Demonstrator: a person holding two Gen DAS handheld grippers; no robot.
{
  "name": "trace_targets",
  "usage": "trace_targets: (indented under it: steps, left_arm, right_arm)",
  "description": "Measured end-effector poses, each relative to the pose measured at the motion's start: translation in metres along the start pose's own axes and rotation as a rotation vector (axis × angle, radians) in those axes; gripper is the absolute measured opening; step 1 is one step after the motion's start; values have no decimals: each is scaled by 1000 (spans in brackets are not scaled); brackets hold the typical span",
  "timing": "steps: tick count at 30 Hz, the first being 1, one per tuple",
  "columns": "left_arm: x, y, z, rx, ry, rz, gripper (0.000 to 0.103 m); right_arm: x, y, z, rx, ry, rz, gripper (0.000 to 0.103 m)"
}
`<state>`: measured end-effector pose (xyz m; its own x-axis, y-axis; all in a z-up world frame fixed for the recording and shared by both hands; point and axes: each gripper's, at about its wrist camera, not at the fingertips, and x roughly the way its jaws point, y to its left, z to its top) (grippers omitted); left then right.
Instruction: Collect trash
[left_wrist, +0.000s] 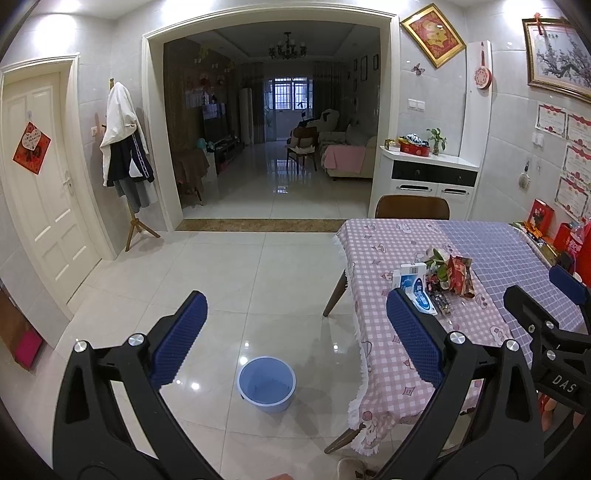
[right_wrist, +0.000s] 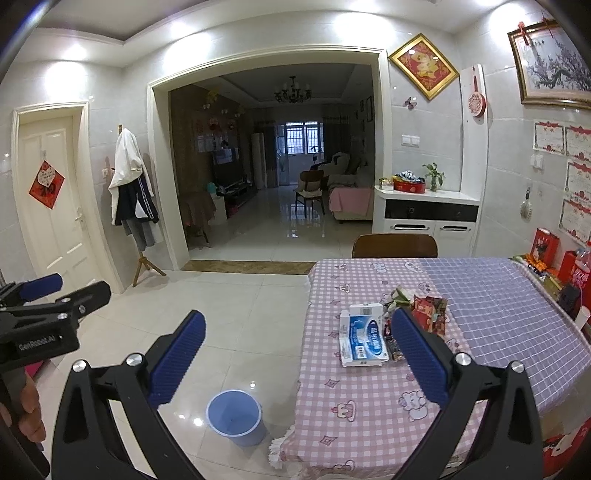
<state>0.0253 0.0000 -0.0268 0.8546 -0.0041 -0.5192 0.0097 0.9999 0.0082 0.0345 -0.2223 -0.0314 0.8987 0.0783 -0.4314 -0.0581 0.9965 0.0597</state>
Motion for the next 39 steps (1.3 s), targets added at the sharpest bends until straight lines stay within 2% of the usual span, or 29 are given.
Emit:
trace_targets:
  steps: [6,13,19,23,31,39]
  left_arm:
    - [1,5,-6,13,20,-10,96]
    - [21,-4,-13,31,90,-33,96]
    - [53,-26,-8,53,124,-33,96]
    - [94,-51,0,64,163,-31,96]
    - [194,-112,25,63,314,-23,96]
    - [299,-169,10,54,544,-97,96]
  right_arm:
    - [3,-4,-9,51,48,-8,99]
    - [10,-15,-25,81,87,-34,99]
    - [47,-43,-29,105,134,-38,99]
    - [88,-73,-27,115,155,-27,99]
    - [187,-147,-12,133,255,-29,99]
    - [272,-221,-30,173,397,-72,99]
